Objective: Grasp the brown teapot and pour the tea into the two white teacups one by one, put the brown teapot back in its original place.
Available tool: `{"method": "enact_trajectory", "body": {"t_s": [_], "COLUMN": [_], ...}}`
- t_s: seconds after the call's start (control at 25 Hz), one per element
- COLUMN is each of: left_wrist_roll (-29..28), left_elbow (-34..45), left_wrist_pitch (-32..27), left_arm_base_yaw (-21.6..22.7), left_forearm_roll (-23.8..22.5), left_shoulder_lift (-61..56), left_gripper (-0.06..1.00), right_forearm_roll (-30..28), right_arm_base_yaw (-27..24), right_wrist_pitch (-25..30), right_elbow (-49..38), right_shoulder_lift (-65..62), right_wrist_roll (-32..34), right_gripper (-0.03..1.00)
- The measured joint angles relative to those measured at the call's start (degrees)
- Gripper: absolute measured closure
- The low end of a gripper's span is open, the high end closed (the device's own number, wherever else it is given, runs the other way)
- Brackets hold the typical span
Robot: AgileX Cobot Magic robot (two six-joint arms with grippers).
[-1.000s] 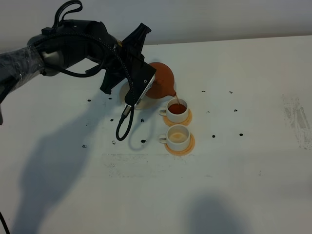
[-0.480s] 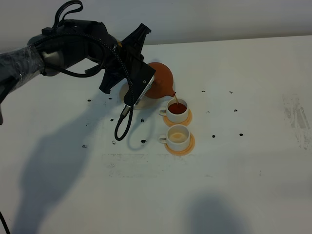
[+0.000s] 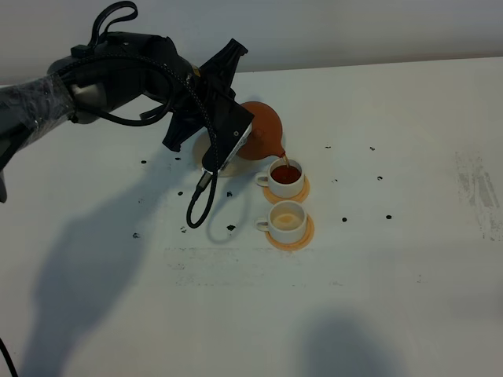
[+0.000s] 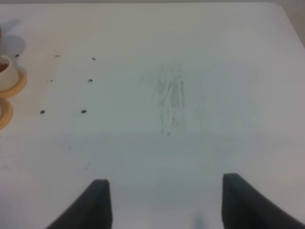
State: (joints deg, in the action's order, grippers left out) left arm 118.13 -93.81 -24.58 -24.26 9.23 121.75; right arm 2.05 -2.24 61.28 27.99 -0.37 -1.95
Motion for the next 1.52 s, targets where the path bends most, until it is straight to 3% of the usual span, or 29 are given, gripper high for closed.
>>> {"method": "enact_trajectory", "body": {"t_s": [0.84, 1.2, 1.52], "left_wrist_roll": [0.0, -0.24, -4.7], "left_elbow": [0.0, 0.0, 0.0], "left_wrist_pitch": [0.05, -3.65, -5.21], "left_arm_base_yaw": [-0.04, -0.04, 0.85], "left_forearm_roll": [-0.57, 6.06, 7.24], "left_shoulder_lift": [0.0, -0.12, -0.3], "left_gripper": [0.84, 0.84, 0.84], "right_forearm_roll": [0.0, 0.0, 0.0], "right_arm_base_yaw": [0.0, 0.0, 0.0], "right_wrist_pitch": [0.0, 0.0, 0.0], "right_elbow": [0.0, 0.0, 0.0], "right_shoulder_lift": [0.0, 0.0, 0.0], "right_wrist_roll": [0.0, 0.0, 0.0], "right_gripper": [0.45, 0.45, 0.45]}}
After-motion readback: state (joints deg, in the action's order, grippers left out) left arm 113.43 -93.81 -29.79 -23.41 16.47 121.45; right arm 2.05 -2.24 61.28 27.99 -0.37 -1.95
